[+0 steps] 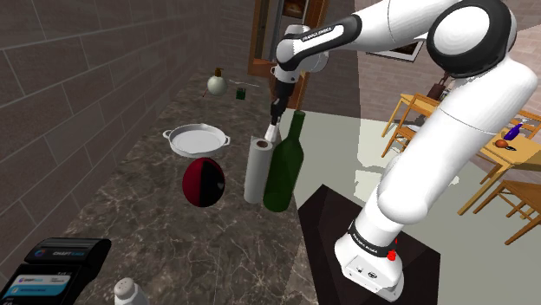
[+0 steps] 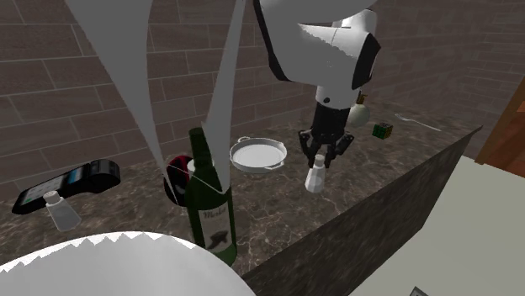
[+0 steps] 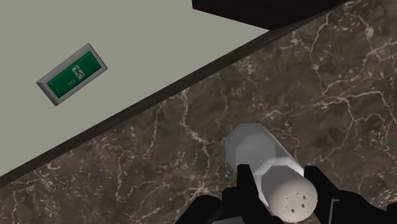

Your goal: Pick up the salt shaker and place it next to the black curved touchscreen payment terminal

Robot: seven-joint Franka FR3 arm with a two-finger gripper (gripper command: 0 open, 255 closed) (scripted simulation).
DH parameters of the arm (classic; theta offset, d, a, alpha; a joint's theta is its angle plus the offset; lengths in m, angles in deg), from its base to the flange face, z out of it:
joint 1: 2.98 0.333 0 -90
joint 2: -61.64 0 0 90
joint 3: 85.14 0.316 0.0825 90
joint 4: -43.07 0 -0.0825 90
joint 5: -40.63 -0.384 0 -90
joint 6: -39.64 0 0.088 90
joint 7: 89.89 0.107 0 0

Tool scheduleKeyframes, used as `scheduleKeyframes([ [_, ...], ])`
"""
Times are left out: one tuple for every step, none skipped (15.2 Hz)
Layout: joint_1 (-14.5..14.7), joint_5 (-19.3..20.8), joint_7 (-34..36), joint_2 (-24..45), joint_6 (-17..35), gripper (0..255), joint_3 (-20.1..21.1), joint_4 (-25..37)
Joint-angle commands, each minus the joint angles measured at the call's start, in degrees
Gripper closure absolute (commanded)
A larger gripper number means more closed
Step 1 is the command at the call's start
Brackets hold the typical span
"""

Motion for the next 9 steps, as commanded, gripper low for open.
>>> scheduleKeyframes([
  [0.0,0.2,0.1,-0.5,-1.5,255,0.0,1.1],
  [0.0,0.3,0.3,-0.7,-2.3,255,0.0,1.6],
  [0.0,0.4,0.4,-1.0,-3.1,255,0.1,2.1],
  [0.0,0.5,0.5,-1.2,-3.8,255,0.1,2.6],
  [0.0,0.6,0.6,-1.5,-4.6,255,0.1,3.2],
  [0.0,0.6,0.7,-1.7,-5.4,255,0.2,3.7],
  [0.0,0.7,0.8,-1.9,-6.1,255,0.2,4.3],
  [0.0,0.8,0.9,-2.1,-6.9,255,0.2,4.9],
  [0.0,0.8,0.9,-2.3,-7.7,255,0.3,5.5],
])
